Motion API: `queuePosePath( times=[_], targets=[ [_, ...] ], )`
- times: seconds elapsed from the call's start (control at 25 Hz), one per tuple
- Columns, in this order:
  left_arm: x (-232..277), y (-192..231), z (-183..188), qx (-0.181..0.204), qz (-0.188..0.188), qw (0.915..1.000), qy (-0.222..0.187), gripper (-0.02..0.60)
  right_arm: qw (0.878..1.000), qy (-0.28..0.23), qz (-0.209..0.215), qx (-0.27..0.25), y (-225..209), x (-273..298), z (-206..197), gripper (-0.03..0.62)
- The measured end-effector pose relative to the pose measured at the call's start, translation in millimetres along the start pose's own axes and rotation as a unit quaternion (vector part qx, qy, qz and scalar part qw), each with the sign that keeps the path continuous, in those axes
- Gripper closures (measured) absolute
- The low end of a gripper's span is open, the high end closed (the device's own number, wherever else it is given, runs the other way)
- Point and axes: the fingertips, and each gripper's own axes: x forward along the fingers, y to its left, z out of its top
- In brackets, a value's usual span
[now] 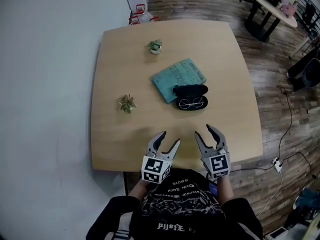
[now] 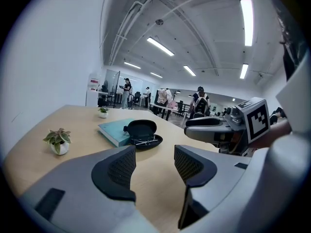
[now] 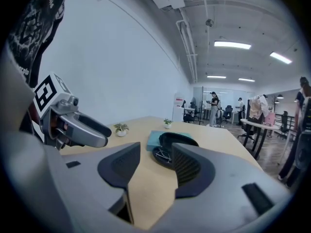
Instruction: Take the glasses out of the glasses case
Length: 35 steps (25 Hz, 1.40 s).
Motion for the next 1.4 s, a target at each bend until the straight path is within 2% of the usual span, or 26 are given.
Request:
queuePosePath(
  times=[0.16, 0.48, 0.64, 0.92, 1.2, 1.4],
  targets=[
    [10, 0, 9, -0.014, 0.02, 0.9996, -0.014, 0.328, 0.999, 0.006, 0.041, -0.032, -13, 15, 2, 0.381],
    [13, 6, 19, -0.009, 0.048, 0.9987, -0.016, 0.328, 0.99, 0.027, 0.07, -0.118, -39, 50, 13, 0.381],
    [14, 12, 16, -0.012, 0.058, 0.9982, -0.008, 0.328, 0.987, 0.042, 0.092, -0.128, -49, 72, 7, 0.381],
    [18, 17, 12, -0.019, 0.059, 0.9981, 0.007, 0.328, 0.963, 0.086, 0.122, -0.225, -56, 104, -1, 0.381],
    [20, 25, 6, -0.021, 0.063, 0.9975, 0.025, 0.328, 0.933, 0.121, 0.156, -0.302, -50, 133, -23, 0.381],
    [20, 32, 1, -0.023, 0.068, 0.9968, 0.034, 0.328, 0.918, 0.149, 0.179, -0.322, -48, 148, -43, 0.381]
  ],
)
